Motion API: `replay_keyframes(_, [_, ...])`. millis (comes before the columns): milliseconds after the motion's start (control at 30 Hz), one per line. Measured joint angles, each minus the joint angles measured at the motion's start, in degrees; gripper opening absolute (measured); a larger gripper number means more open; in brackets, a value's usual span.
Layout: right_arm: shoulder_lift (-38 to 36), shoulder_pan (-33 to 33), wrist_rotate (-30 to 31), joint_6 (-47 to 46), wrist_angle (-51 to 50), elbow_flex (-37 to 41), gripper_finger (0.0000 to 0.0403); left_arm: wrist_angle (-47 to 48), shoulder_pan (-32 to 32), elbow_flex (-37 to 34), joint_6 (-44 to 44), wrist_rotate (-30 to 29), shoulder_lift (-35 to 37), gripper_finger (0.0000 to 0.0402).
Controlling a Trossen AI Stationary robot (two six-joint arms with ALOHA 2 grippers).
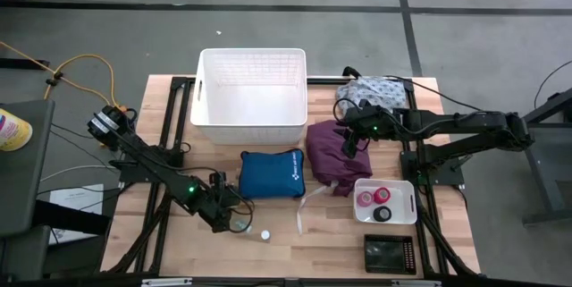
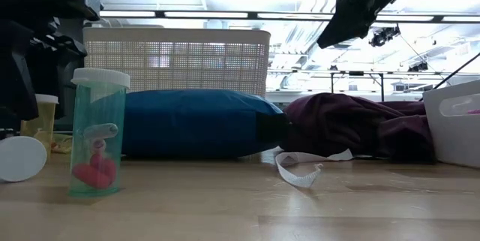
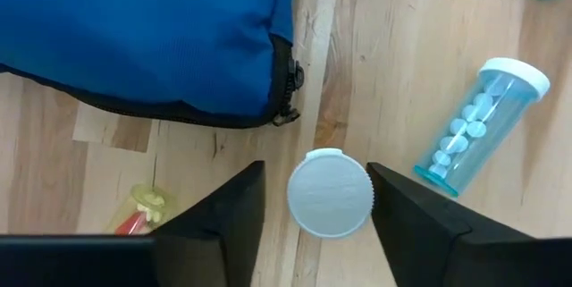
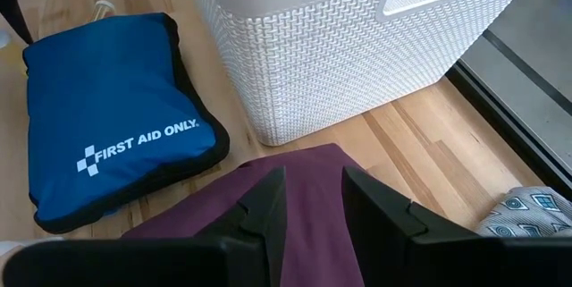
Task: Pick & Place Medicine items
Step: Put the bottom yellow pill bottle into the black bin
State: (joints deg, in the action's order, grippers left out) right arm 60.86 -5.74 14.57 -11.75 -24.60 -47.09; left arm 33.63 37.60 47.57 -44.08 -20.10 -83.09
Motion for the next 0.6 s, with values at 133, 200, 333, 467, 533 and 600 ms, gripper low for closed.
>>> replay_keyframes(133, [0.0,0.0,0.0,0.0,0.0,0.0,0.0098,0.0,0.0,0.0,-0.6,0.5,0.0,0.0139])
replay_keyframes(200, [0.0,0.0,0.0,0.0,0.0,0.0,0.0098,0.0,0.0,0.0,-0.6,0.5,0.0,0.0121])
replay_keyframes(333, [0.0,0.0,0.0,0.0,0.0,0.0,0.0098,0.0,0.0,0.0,-0.6,0.7,0.0,0.0102])
replay_keyframes(467, [0.0,0.0,0.0,0.0,0.0,0.0,0.0098,0.0,0.0,0.0,-0.6,0.8,0.0,0.0111])
replay_keyframes(533, [0.0,0.0,0.0,0.0,0.0,0.0,0.0098,0.0,0.0,0.0,-0.6,0.8,0.0,0.0115])
replay_keyframes(600, [0.0,0.0,0.0,0.0,0.0,0.0,0.0098,0.0,0.0,0.0,-0.6,0.8,0.0,0.0117])
